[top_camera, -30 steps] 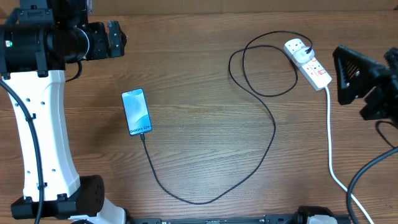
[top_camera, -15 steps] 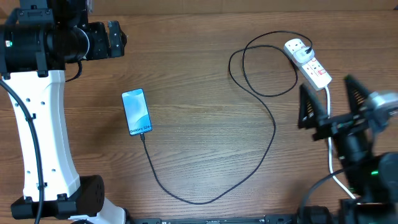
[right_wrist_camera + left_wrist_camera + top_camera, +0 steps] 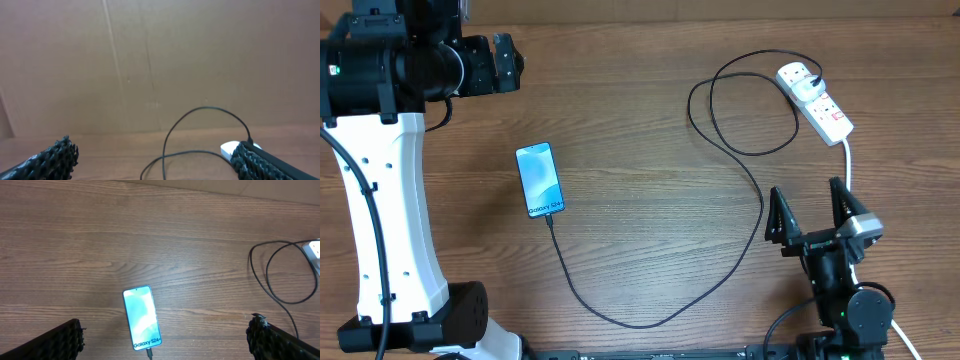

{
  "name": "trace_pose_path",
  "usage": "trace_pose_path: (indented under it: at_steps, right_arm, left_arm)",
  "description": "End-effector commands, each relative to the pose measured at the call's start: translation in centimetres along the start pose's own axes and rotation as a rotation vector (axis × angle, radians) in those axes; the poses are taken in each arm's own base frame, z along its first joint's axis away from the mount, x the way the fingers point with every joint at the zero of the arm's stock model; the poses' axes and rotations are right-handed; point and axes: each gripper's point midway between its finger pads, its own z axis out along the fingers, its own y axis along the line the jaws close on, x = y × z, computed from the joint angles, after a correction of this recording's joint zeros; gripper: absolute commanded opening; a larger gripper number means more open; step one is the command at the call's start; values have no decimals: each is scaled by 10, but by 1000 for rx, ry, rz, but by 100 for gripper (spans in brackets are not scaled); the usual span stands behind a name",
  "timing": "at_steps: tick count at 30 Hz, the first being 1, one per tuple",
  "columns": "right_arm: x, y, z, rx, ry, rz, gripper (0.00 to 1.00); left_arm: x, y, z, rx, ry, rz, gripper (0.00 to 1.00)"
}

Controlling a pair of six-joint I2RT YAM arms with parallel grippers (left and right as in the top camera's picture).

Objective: Plug charger to phone and switch on socket

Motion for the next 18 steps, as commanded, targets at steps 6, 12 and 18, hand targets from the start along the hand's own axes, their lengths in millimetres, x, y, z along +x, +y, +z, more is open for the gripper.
trace_pose_path:
  at_steps: [6,12,18]
  right_arm:
    - [17,-7,-8,32,25,-1,100]
    - [59,-14,-15,64,198,12,100]
    - [63,-16,-16,75,213,13,100]
  left_arm:
    - [-3,-3,-2,9,-9,-8,100]
    - [-2,-3,-2,10,-9,-7,99]
    - [-3,-3,-2,9,-9,-8,100]
